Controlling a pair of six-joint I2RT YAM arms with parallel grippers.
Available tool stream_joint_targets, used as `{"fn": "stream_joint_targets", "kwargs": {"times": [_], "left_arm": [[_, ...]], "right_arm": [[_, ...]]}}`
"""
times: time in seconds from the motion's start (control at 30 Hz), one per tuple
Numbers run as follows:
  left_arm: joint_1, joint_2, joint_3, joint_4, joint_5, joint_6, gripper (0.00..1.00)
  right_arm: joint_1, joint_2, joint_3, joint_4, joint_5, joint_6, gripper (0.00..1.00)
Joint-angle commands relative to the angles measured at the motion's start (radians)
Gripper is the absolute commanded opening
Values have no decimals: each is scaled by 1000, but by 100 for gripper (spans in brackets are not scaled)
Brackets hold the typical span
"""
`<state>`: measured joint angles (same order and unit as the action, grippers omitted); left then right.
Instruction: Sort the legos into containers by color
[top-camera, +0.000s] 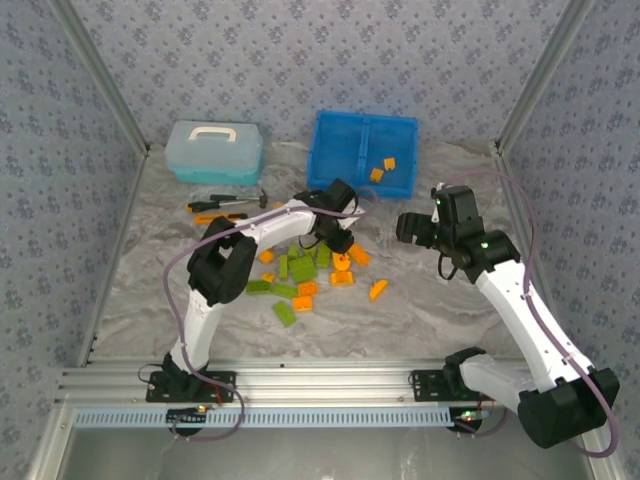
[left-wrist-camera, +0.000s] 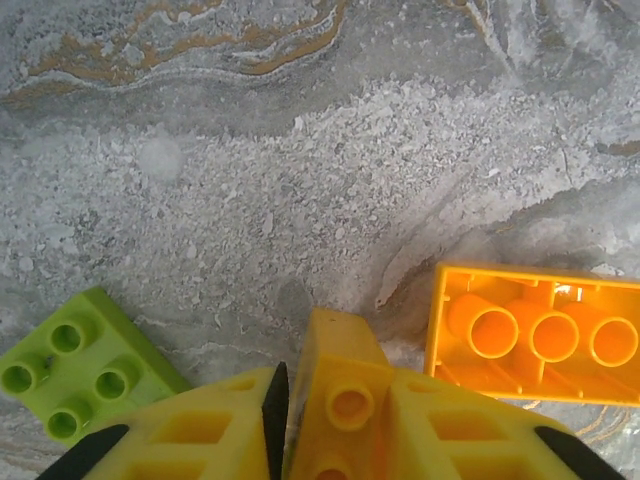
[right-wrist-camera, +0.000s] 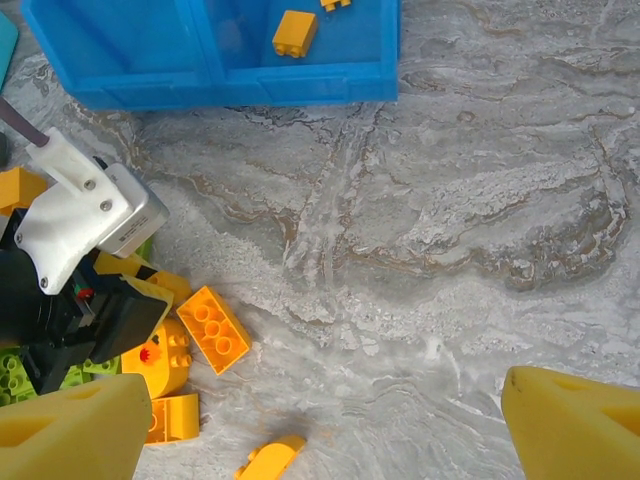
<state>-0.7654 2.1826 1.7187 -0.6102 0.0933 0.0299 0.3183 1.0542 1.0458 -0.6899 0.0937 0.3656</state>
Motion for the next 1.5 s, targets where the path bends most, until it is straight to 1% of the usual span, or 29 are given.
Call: {"fn": "stream_joint_targets", "kwargs": {"times": [0.0,0.1,0.23,0.33,0.37,0.5,0.67,0.73,0.77,0.9,1.03,1.07,1.1,1.13,1.17,1.2,1.23,1.3,1.4,1.47], "left_arm": [[1,-3,26,-13,34,-19,28],[2,-53,52,-2,46,-30,26],[3,-106,140,-4,44,-48,24],[5,-102,225,16,49,-70,23],[5,-90,279,29,44,-76,23],[10,49,526,82,-36,-114,23],[34,340,963,83,-127,-180,22],[42,423,1074,113,-145,-180,22],[47,446,1086,146,-149,-178,22],[49,457,993,311,-126,-154,23],[45,494,997,368,-125,-156,23],[43,499,996,376,-122,-156,26],[40,503,996,384,-122,-158,31],[38,503,996,389,-125,-159,41],[36,503,1000,391,-131,-160,53],[34,502,1006,388,-138,-160,62],[32,500,1022,378,-144,-159,67],[29,485,1048,348,-147,-157,69],[22,407,1052,271,-152,-177,71],[25,323,1049,149,-152,-246,74]], "right_arm": [[-7,-22,22,-41,23,11,93],[-7,-38,34,-56,32,30,93],[-11,-74,43,-67,47,56,94],[-17,-102,46,-72,61,80,95],[-19,-109,48,-73,64,89,95],[-25,-135,51,-76,69,122,96],[-27,-165,47,-106,56,164,96],[-27,-182,46,-124,56,166,96],[-27,-193,45,-133,63,164,96],[-29,-232,33,-154,83,151,97],[-31,-242,37,-170,70,155,97],[-31,-244,38,-174,64,157,97],[-31,-245,35,-179,61,160,97],[-31,-248,33,-184,60,165,98],[-31,-254,31,-187,60,169,98],[-31,-256,28,-188,59,172,98],[-30,-262,25,-189,59,175,98],[-31,-267,23,-187,55,179,98],[-31,-266,23,-182,54,183,98],[-31,-265,15,-166,53,187,98]]}}
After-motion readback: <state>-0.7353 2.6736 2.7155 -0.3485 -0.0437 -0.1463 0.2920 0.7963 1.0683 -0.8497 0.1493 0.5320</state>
